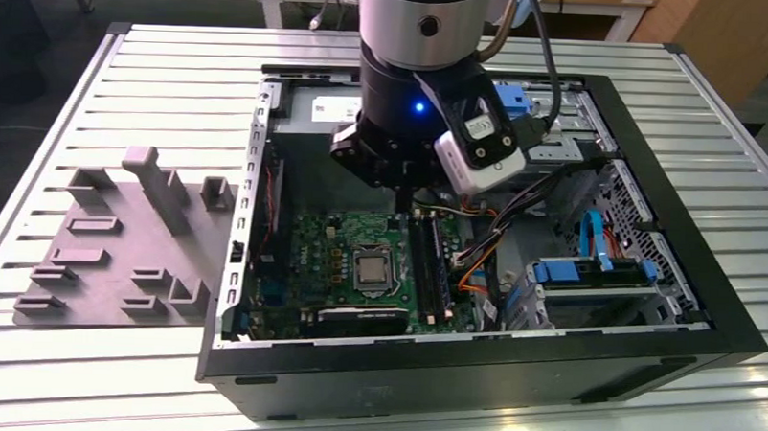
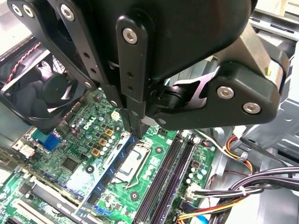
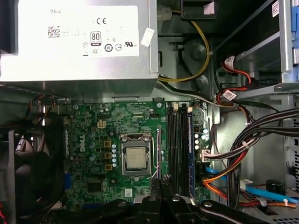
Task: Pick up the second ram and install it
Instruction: 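Insert the second ram into the second slot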
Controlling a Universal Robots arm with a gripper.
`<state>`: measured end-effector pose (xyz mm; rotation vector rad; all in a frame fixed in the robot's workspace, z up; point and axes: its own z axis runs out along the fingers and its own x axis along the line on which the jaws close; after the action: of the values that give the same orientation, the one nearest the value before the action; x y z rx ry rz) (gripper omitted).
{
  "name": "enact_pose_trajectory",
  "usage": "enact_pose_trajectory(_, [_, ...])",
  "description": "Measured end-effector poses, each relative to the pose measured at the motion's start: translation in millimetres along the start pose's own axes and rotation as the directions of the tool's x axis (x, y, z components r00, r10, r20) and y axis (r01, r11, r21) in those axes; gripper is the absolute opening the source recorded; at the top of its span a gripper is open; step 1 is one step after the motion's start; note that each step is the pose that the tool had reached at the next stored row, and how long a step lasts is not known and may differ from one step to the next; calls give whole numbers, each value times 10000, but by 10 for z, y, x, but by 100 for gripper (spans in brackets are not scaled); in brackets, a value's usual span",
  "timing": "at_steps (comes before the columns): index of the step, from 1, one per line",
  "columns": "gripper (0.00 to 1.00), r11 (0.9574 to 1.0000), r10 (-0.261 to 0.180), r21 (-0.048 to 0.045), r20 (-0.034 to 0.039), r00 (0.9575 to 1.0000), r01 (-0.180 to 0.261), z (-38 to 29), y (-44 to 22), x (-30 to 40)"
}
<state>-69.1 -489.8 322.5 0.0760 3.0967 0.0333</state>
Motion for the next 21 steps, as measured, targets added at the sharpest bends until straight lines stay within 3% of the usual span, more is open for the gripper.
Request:
enact_pose_trajectory(14, [11,9998,-214,1,-23,9998,214,66,-1,-21])
enact_pose_trajectory(21, [11,9998,-213,-1,-23,9998,213,79,2,-83])
